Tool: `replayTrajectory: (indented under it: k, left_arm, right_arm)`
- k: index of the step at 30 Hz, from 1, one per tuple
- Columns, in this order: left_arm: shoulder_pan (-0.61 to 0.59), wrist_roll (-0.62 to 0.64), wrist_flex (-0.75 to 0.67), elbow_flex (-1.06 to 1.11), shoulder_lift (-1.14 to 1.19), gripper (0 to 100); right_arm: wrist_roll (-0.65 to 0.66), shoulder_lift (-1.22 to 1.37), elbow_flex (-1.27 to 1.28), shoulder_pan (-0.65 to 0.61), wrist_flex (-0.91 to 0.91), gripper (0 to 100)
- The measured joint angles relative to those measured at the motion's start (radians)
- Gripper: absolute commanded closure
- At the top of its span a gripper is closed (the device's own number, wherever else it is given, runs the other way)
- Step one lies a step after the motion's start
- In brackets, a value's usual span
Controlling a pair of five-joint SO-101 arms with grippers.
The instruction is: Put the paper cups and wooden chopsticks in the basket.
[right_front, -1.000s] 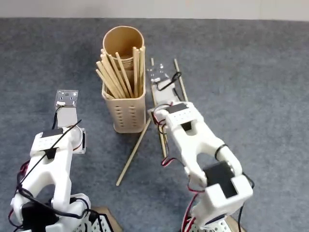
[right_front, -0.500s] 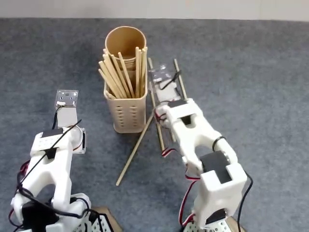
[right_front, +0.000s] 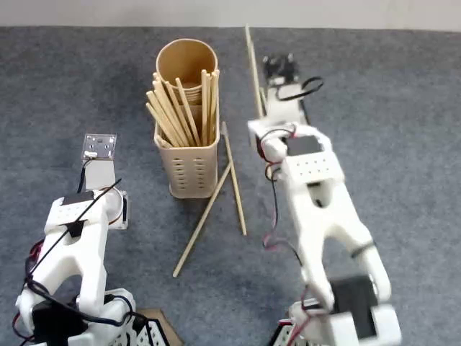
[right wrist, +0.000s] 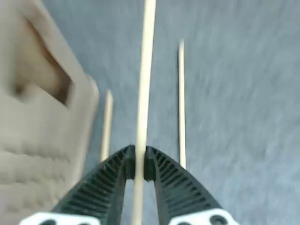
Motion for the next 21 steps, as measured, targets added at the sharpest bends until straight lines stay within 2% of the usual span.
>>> replayTrajectory:
  k: [2, 8, 14, 21]
  left_arm:
    - [0.000, 0.000, 0.000, 0.000, 0.000, 85]
    - [0.000, 0.000, 0.000, 0.000, 0.000, 85]
    - [0.000, 0.000, 0.000, 0.000, 0.000, 85]
    - [0.000, 0.000, 0.000, 0.000, 0.000, 85]
  right_arm:
    - [0.000, -0.094, 0.000, -0.029, -0.063, 99.4]
    - [0.000, -0.279, 0.000, -0.176, -0.402, 99.4]
    - [-0.017, -0.250, 0.000, -0.313, -0.551, 99.4]
    - [-0.115, -0.164, 0.203, -0.324, -0.796, 99.4]
